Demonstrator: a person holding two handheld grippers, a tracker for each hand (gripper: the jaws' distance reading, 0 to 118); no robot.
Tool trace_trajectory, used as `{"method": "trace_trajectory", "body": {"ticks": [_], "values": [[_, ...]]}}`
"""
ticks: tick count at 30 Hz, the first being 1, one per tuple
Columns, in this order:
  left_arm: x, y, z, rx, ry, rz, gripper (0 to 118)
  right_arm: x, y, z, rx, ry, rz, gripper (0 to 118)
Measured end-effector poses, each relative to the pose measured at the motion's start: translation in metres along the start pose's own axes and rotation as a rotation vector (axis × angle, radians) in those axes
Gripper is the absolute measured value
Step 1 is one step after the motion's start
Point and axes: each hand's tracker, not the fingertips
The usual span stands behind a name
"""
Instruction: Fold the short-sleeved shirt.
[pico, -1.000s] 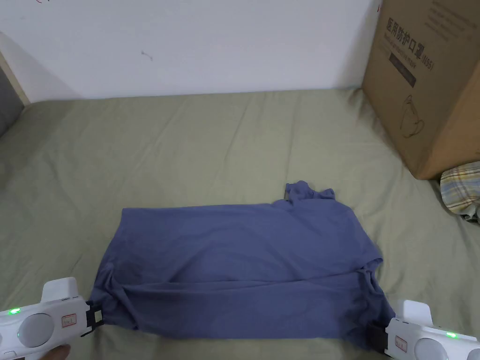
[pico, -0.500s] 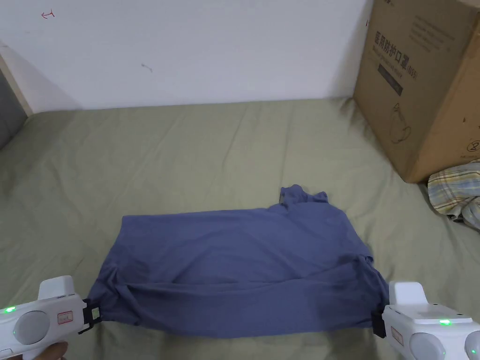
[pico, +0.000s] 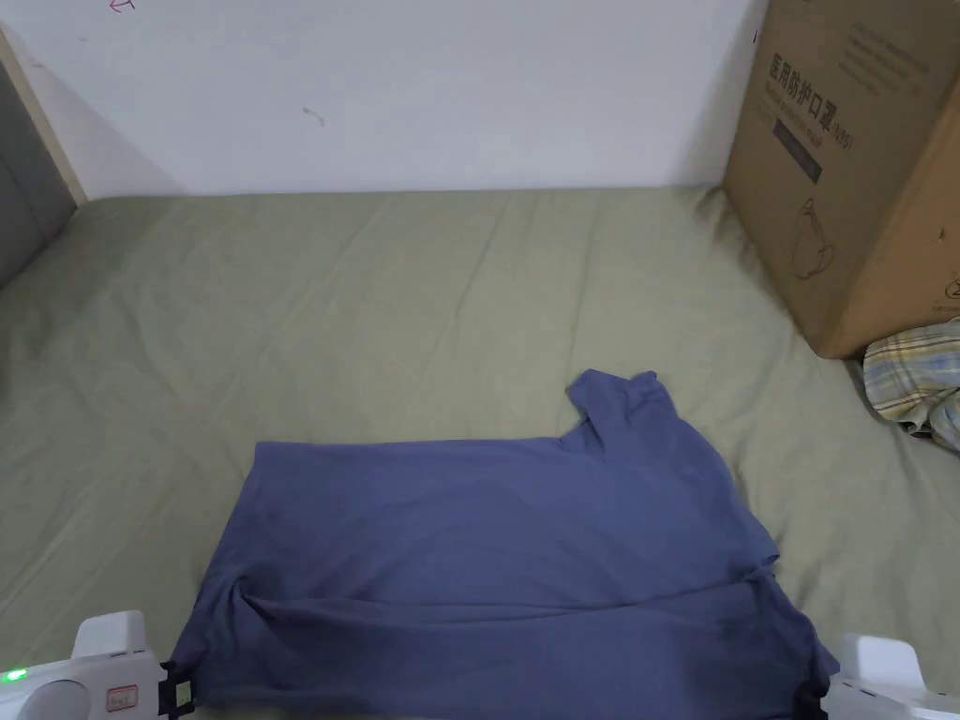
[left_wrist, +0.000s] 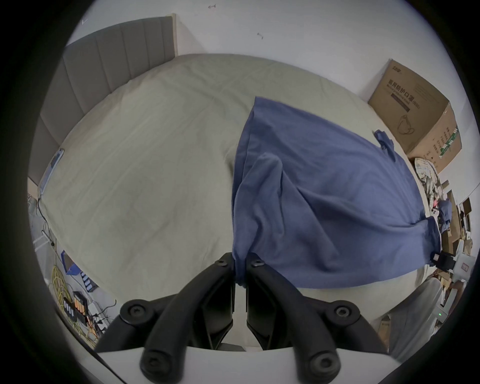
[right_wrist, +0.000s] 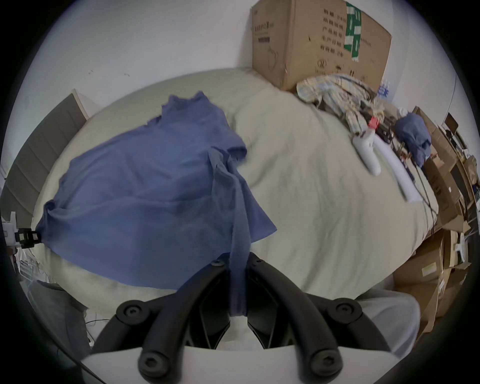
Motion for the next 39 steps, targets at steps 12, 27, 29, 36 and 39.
{"method": "trace_trajectory", "body": {"ticks": [12,27,29,36,39], "values": [[0.012,0.009,0.01,0.114,-0.031,0.067,76,-0.011,0.023,0.027,0.094,0.004,0.017,83],[0.121,0.073,0.173,0.829,-0.097,-0.034,77,-0.089,0.115,0.197,0.809,-0.012,0.118,87],[0.129,0.072,0.173,0.855,-0.079,-0.049,44,-0.098,0.114,0.199,0.822,-0.018,0.119,81],[0.139,0.069,0.164,0.864,-0.117,-0.087,0,-0.099,0.122,0.186,0.827,0.013,0.125,0],[0.142,0.076,0.161,0.839,-0.129,-0.1,0,-0.103,0.129,0.178,0.818,0.011,0.129,0]]}}
